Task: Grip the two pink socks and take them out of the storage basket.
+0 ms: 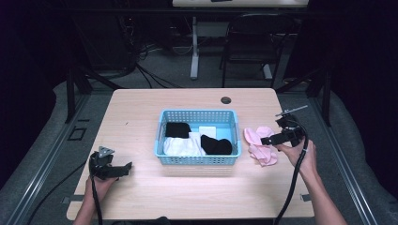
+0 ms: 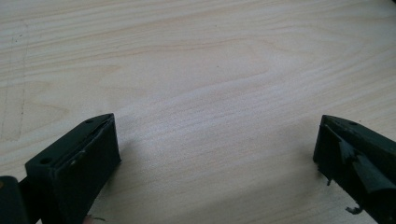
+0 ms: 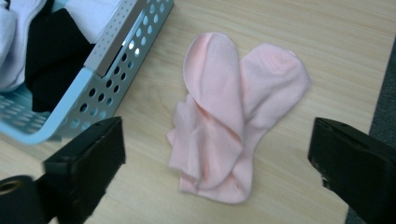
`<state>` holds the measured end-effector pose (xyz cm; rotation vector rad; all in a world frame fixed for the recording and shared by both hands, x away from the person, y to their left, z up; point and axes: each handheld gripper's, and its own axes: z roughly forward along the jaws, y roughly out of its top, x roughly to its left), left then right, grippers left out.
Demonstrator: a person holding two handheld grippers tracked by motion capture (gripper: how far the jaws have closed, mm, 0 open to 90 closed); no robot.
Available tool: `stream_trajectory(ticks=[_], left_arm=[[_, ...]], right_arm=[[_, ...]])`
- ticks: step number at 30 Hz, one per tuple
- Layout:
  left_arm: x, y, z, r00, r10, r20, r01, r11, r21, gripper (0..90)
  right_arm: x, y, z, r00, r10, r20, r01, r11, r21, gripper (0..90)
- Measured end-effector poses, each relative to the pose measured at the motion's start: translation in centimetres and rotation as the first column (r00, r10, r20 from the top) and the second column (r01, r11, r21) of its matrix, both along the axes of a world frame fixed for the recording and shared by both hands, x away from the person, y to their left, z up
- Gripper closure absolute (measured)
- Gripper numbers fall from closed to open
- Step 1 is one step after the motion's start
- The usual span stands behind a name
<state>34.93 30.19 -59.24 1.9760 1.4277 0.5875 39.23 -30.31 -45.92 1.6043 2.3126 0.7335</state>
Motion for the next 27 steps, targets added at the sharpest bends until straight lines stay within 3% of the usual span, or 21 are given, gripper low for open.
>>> stream_trajectory(ticks=[5, 11, 19, 23, 25, 27], left_arm=[[0.0, 0.0, 0.0, 1.0000, 0.000, 0.000, 0.000, 1.0000, 0.000, 0.3], [0.0, 0.0, 0.0, 1.0000, 0.002, 0.000, -0.002, 1.0000, -0.001, 0.3], [0.0, 0.0, 0.0, 1.0000, 0.001, 0.000, -0.001, 1.0000, -0.001, 0.3], [0.0, 0.0, 0.0, 1.0000, -0.001, 0.002, 0.001, 1.0000, -0.002, 0.3], [0.1, 0.0, 0.0, 1.0000, 0.001, 0.005, -0.001, 1.0000, -0.005, 0.3], [0.1, 0.0, 0.0, 1.0000, 0.001, 0.004, -0.001, 1.0000, -0.003, 0.3]], right_arm=[[-2.2, -0.7, 0.1, 0.9995, 0.011, 0.030, -0.010, 0.9995, -0.029, 0.0], [-4.7, -1.3, -0.8, 0.9994, 0.027, 0.020, -0.026, 0.9985, -0.048, 0.0], [-6.5, -2.4, -2.6, 0.9997, 0.023, 0.004, -0.023, 0.9977, -0.063, 1.6], [-6.7, -3.0, -3.8, 0.9989, 0.009, -0.046, -0.011, 0.9984, -0.055, 2.6], [-6.4, -3.2, -5.1, 0.9947, 0.007, -0.102, -0.015, 0.9970, -0.075, 2.9], [-6.3, -3.3, -5.4, 0.9921, 0.013, -0.125, -0.024, 0.9959, -0.087, 2.9]])
